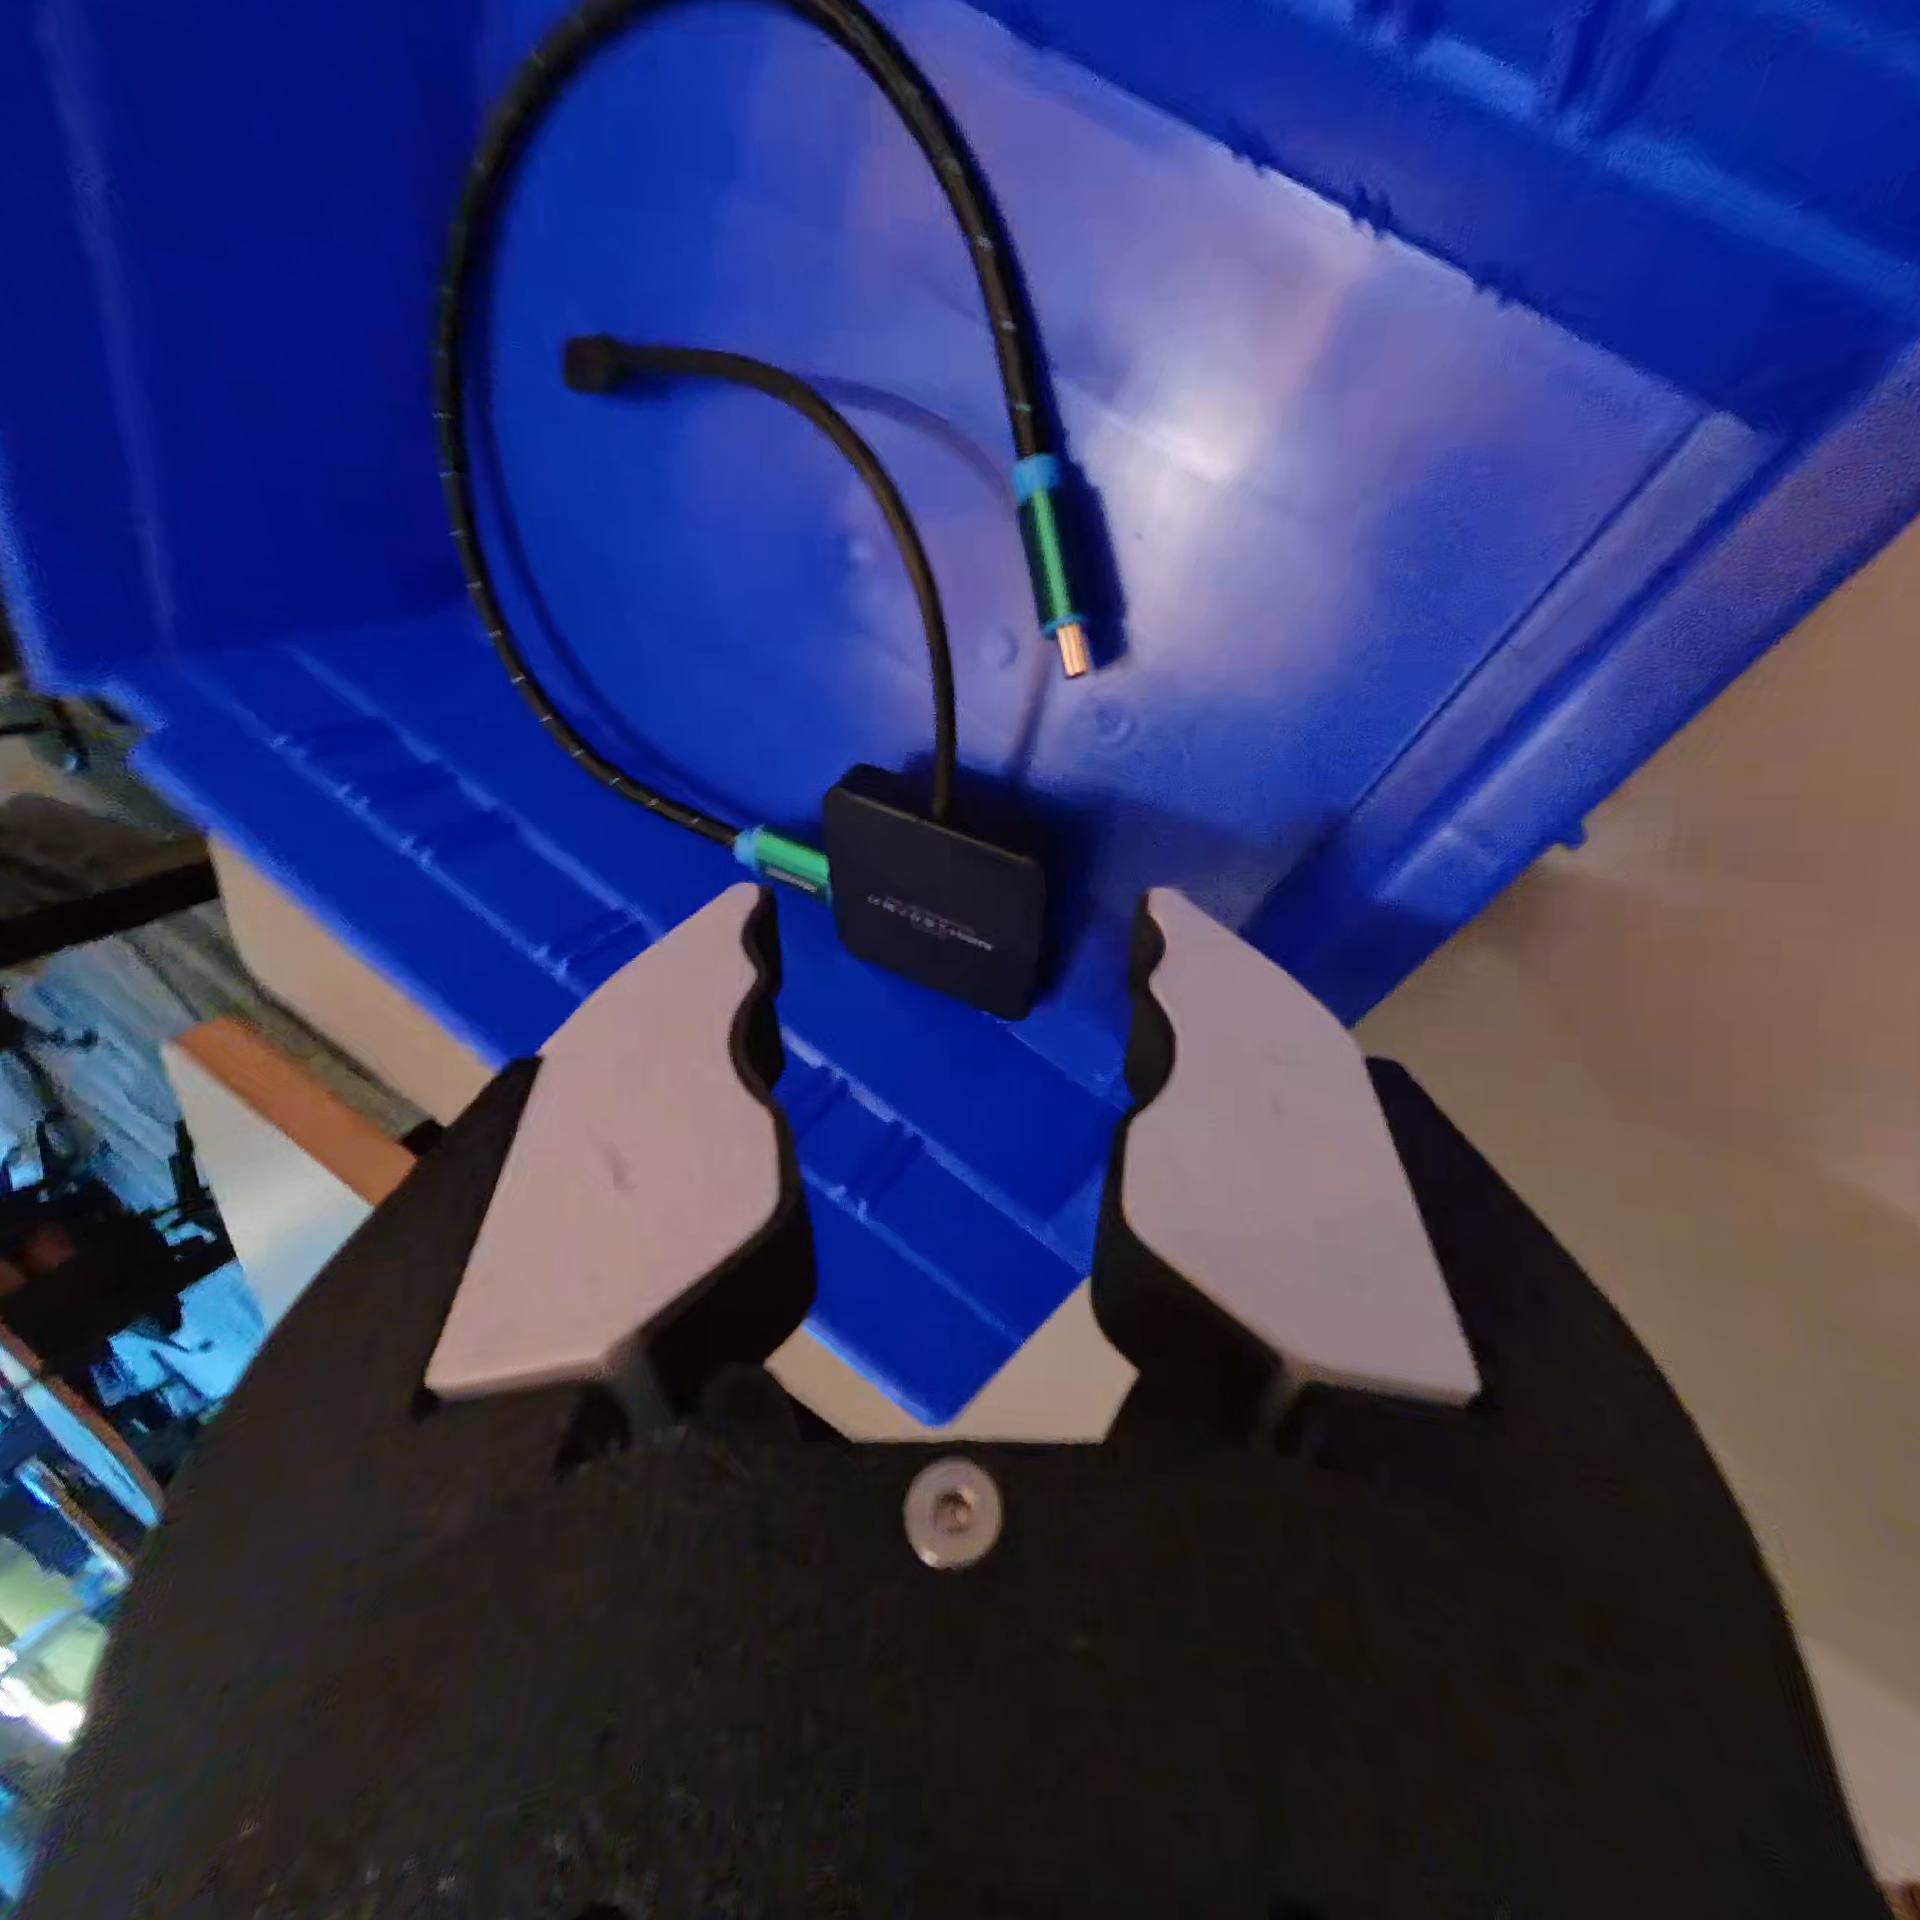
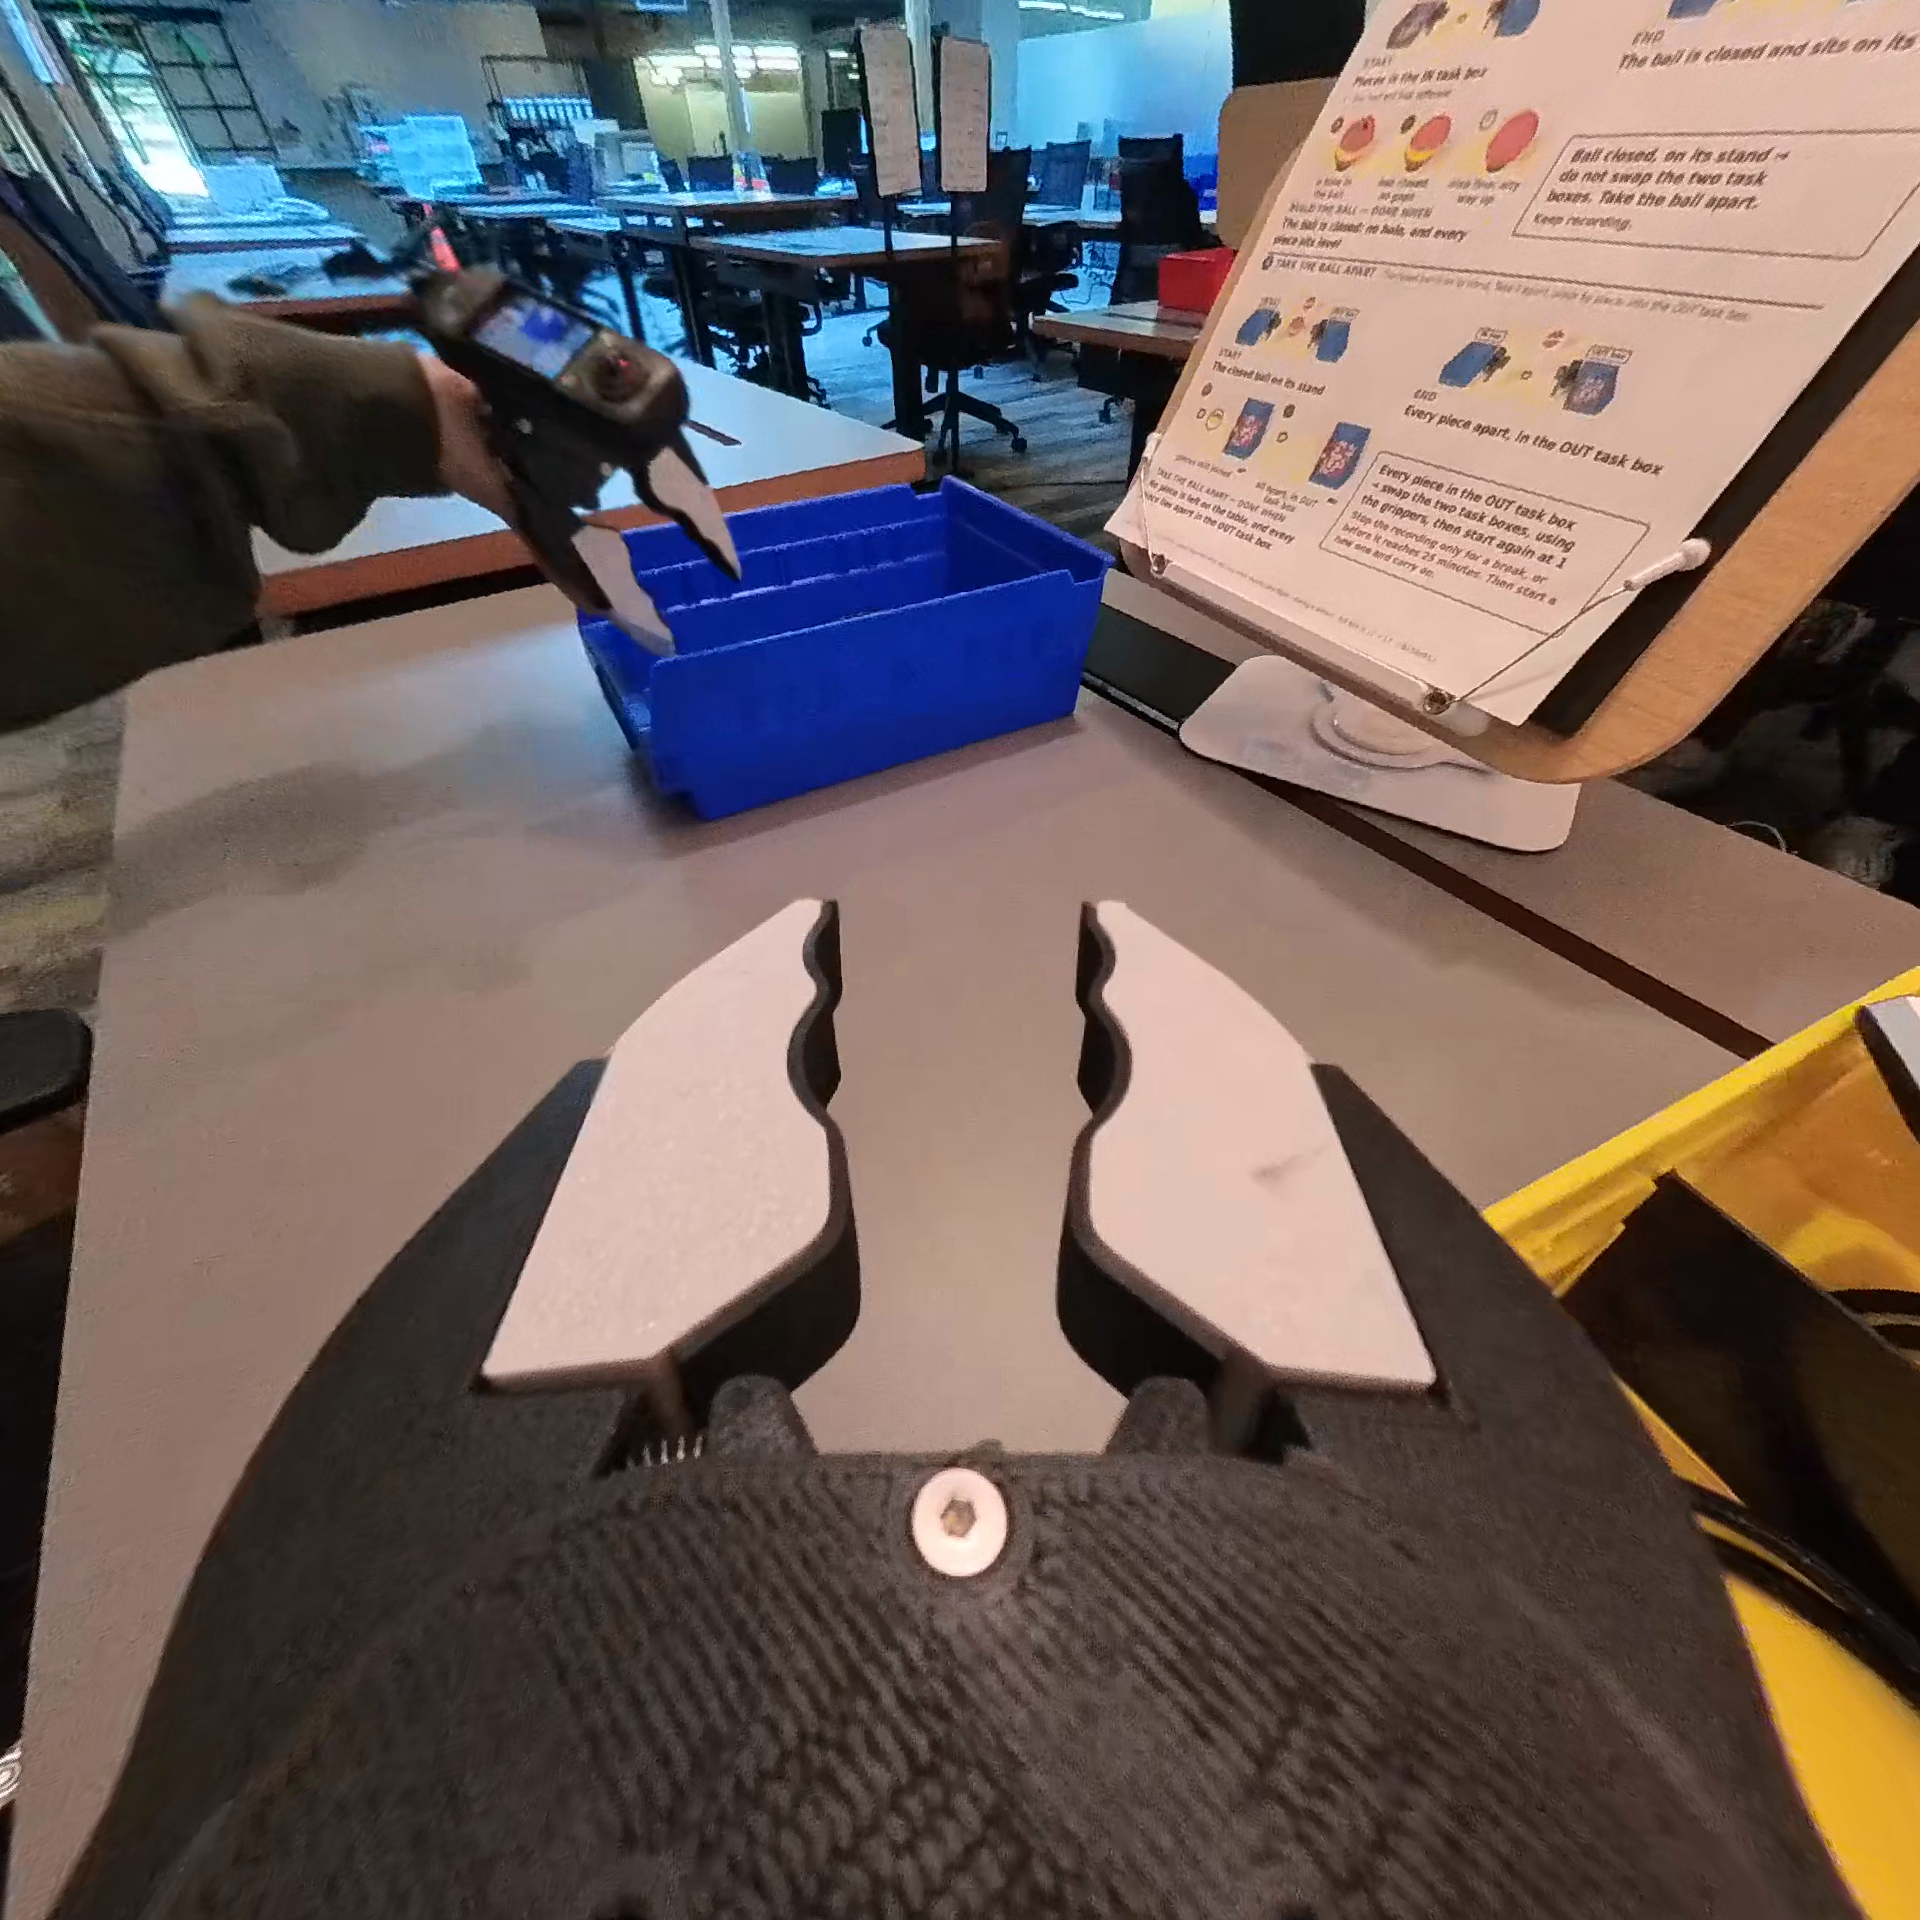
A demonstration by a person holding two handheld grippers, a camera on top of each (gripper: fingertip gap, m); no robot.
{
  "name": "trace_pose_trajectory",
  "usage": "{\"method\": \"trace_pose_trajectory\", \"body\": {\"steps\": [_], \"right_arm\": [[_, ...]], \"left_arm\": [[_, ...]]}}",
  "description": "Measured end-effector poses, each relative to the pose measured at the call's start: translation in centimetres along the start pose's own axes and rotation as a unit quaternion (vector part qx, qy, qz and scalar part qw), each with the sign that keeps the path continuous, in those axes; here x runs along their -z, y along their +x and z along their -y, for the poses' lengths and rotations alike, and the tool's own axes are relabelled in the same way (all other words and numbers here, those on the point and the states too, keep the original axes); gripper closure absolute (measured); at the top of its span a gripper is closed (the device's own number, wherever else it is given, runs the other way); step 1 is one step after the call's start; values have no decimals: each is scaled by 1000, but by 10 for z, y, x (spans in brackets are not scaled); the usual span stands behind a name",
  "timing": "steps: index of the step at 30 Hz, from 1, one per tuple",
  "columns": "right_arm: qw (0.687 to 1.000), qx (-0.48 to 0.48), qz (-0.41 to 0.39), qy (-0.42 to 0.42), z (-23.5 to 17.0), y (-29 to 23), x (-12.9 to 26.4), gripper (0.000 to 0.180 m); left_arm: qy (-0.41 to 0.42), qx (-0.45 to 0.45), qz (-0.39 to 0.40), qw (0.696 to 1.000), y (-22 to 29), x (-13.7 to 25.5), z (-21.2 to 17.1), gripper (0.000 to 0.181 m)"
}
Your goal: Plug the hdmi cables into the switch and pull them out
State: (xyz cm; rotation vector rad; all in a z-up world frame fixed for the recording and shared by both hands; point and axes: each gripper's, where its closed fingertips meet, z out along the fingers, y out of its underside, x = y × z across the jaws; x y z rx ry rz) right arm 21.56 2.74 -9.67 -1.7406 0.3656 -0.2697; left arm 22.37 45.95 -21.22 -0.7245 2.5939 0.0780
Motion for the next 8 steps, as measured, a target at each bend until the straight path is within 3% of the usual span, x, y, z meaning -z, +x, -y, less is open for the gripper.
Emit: {"method": "trace_pose_trajectory", "body": {"steps": [1,8], "right_arm": [[1000,0,8,1,0,-2,1,136],[998,44,28,-41,-20,-3,5,134]], "left_arm": [[-13,-24,-8,1000,-1,-6,0,113],[-112,-133,-77,982,2,-41,-8,106]]}}
